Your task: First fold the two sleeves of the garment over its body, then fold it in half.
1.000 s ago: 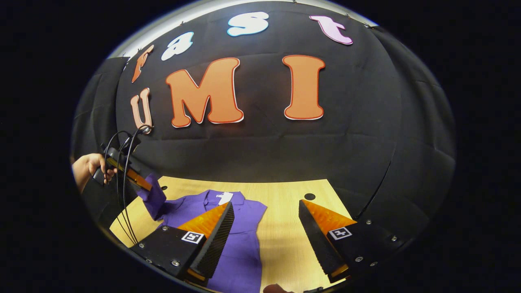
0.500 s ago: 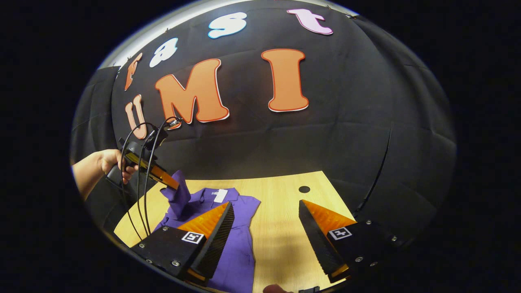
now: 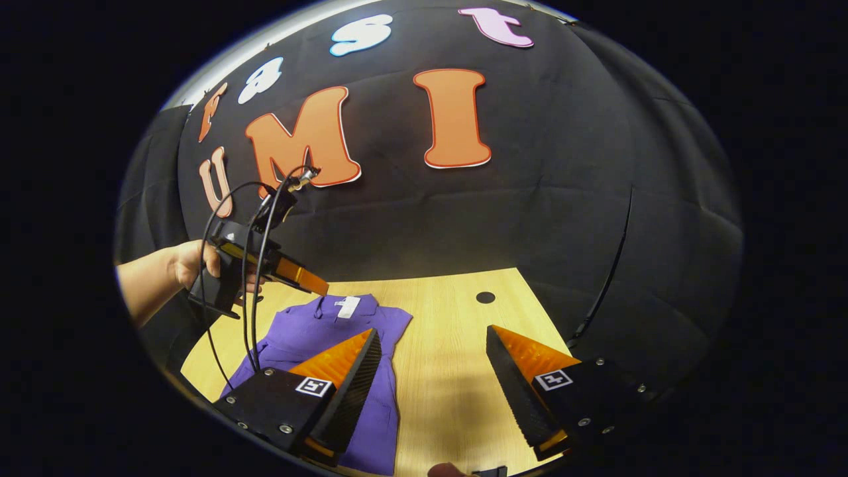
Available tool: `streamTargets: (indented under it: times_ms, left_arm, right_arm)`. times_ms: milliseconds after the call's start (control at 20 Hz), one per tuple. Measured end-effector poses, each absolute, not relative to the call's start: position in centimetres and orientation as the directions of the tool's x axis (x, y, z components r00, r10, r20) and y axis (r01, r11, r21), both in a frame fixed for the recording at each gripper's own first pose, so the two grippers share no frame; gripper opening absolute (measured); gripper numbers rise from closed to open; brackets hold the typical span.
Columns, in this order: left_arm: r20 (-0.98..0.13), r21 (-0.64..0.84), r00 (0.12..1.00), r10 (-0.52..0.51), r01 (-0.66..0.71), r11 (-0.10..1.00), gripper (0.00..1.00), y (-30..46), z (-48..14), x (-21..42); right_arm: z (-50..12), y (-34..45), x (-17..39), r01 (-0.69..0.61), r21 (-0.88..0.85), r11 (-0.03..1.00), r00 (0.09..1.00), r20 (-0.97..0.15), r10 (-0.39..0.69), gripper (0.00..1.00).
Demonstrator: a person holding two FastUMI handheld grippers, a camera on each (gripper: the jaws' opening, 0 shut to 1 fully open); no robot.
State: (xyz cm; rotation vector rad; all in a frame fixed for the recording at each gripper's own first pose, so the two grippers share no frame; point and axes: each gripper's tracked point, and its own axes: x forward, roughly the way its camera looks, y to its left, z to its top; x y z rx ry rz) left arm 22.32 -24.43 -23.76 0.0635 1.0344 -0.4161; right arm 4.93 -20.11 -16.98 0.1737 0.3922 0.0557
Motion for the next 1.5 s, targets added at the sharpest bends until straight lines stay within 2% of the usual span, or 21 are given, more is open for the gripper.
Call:
streamTargets:
  times_ms: [50,250,500,600,800,950,1050,1200,1500]
  left_arm:
    - [-0.825,-0.139,0.469,-0.316,0.373,0.917,0.71,-24.4,-22.8,22.1]
    - [-0.699,-0.065,0.649,-0.302,0.363,0.93,0.89,-21.6,-17.1,21.8]
    - [-0.51,0.022,0.824,-0.247,0.299,0.954,0.9,-15.4,-9.9,18.8]
    - [-0.442,0.055,0.869,-0.223,0.274,0.96,0.97,-12.6,-7.4,16.8]
    - [-0.28,0.104,0.948,-0.152,0.188,0.977,0.97,-6.9,-2.6,12.4]
    - [-0.194,0.128,0.975,-0.11,0.136,0.982,0.96,-2.8,-0.9,7.9]
    - [-0.167,0.15,0.982,-0.083,0.109,0.983,0.97,-1.7,-1.6,4.2]
    - [-0.231,0.163,0.972,-0.051,0.09,0.982,0.95,1.3,-5.0,-0.5]
    - [-0.449,0.128,0.893,-0.009,0.074,0.989,0.95,4.9,-14.7,-6.7]
  right_arm:
    - [-17.1,-19.8,5.1,-0.026,0.18,0.983,0.921,-0.377,0.093,0.95]
    - [-16.8,-18.0,5.2,-0.044,0.183,0.982,0.919,-0.379,0.112,0.95]
    - [-14.6,-15.7,4.2,-0.04,0.152,0.988,0.94,-0.33,0.089,0.95]
    - [-13.1,-14.5,3.8,-0.028,0.127,0.992,0.954,-0.294,0.064,0.95]
    - [-9.7,-11.8,2.5,-0.016,0.089,0.996,0.979,-0.2,0.034,0.95]
    - [-10.0,-9.9,1.5,-0.011,0.075,0.997,0.979,-0.203,0.026,0.95]
    - [-12.2,-8.6,0.2,-0.02,0.086,0.996,0.964,-0.261,0.042,0.95]
    - [-16.6,-7.5,-2.2,-0.021,0.06,0.998,0.927,-0.372,0.042,0.95]
    - [-24.0,-5.7,-6.6,-0.02,0.055,0.998,0.837,-0.545,0.046,0.96]
